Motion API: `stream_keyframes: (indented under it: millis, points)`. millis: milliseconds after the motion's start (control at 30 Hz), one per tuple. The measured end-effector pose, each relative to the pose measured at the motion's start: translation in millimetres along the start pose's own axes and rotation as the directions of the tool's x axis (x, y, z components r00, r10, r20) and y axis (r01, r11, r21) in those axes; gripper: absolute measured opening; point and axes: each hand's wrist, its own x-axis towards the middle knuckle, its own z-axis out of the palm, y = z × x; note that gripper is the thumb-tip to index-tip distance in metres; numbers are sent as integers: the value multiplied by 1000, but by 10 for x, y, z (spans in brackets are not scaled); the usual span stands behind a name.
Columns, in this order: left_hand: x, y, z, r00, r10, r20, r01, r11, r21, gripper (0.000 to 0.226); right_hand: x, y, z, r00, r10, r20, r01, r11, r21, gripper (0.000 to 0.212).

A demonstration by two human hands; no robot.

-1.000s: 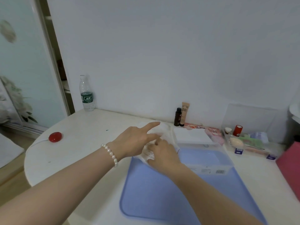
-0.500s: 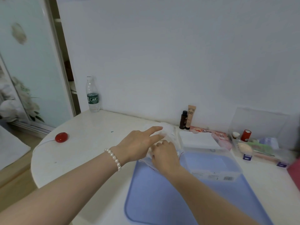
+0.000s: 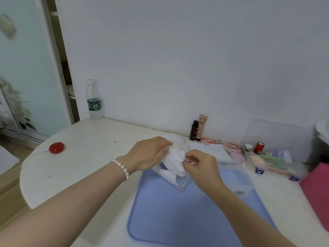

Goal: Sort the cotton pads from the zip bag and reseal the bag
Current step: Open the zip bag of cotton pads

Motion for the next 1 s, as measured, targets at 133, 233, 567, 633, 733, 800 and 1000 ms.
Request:
stream_keyframes:
  millis: [133,233,567,633,733,800,1000]
  points:
    - [-7,75,-18,996,-84,19,84,896,-437,57,-12,-3,-82,980,197,-34,-175,928,329,24]
    - [-52,128,-29,990,-137,39,135,819,-558,65,-77,-28,-105,964,264,-16,-232,874,427,20]
    - [-23,322,-192,939,-309,-153,1,447,-895,20,-192,11,-355,906,375,195,-358,436,826,15]
    - [28,368,-170,938,-325,-119,20,395,-918,14,-176,34,-414,892,370,261,-389,332,859,18]
    - [101,428,-113,930,-357,-92,35,335,-942,13,-159,83,-497,857,397,329,-430,199,880,21]
    - [125,460,-81,926,-368,-87,31,304,-952,11,-144,136,-523,836,420,353,-447,149,882,20]
    - [-78,513,-12,813,-344,-469,-220,564,-796,5,-172,200,-473,830,399,390,-461,98,882,23]
